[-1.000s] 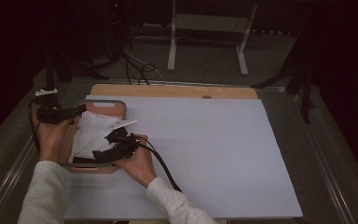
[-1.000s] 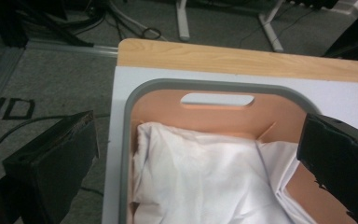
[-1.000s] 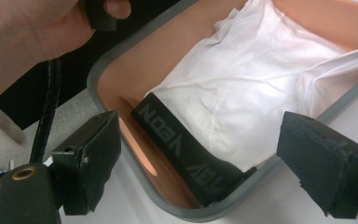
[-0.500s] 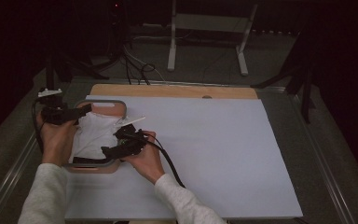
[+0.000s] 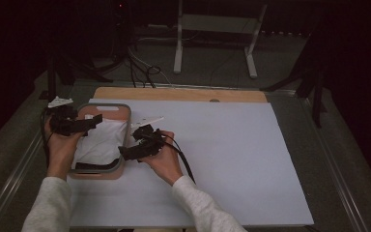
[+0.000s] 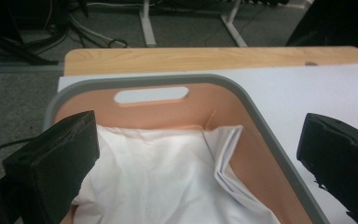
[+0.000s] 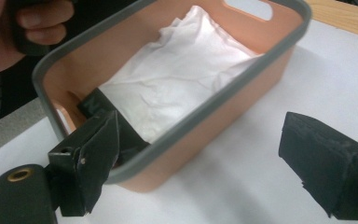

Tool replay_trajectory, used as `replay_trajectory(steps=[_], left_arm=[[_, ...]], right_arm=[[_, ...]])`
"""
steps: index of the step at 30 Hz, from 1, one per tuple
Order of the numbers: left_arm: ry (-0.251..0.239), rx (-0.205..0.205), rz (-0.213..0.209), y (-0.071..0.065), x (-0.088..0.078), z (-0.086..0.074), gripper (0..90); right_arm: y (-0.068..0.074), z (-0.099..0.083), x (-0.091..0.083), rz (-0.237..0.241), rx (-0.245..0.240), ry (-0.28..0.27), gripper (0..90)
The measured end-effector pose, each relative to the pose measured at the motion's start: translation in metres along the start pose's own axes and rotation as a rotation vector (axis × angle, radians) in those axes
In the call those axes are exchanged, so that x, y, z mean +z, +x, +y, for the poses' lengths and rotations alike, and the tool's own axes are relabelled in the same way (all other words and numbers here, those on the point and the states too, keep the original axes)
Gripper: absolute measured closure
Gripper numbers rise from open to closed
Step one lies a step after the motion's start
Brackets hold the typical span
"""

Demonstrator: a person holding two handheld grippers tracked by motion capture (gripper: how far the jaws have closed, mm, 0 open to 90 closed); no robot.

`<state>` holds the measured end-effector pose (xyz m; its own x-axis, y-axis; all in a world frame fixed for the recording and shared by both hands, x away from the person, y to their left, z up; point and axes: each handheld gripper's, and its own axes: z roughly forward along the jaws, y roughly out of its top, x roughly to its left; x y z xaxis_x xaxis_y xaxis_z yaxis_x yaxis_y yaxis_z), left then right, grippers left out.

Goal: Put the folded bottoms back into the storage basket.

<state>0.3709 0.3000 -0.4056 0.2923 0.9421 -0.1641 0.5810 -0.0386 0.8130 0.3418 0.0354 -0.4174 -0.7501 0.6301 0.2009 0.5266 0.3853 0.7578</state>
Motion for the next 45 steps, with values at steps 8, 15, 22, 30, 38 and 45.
replay_trajectory(steps=[8,15,22,30,38,45], left_arm=[[-0.001,0.059,-0.027,-0.019,-0.005,-0.006,0.2],[-0.023,0.099,-0.053,-0.033,-0.012,-0.009,0.2],[-0.037,0.137,-0.074,-0.046,-0.020,-0.013,0.2],[-0.041,0.173,-0.087,-0.058,-0.025,-0.022,0.2],[-0.061,0.180,-0.104,-0.065,-0.030,-0.031,0.2],[-0.093,0.186,-0.116,-0.074,-0.041,-0.045,0.2]], right_arm=[[-0.017,-0.006,-0.013,-0.033,0.002,-0.006,12.6],[-0.029,-0.010,-0.025,-0.052,0.004,-0.019,12.5],[-0.040,-0.015,-0.035,-0.066,0.009,-0.026,12.1],[-0.052,-0.023,-0.047,-0.083,0.018,-0.031,11.7],[-0.060,-0.031,-0.061,-0.095,0.018,-0.043,11.3],[-0.073,-0.048,-0.087,-0.104,0.033,-0.082,11.2]])
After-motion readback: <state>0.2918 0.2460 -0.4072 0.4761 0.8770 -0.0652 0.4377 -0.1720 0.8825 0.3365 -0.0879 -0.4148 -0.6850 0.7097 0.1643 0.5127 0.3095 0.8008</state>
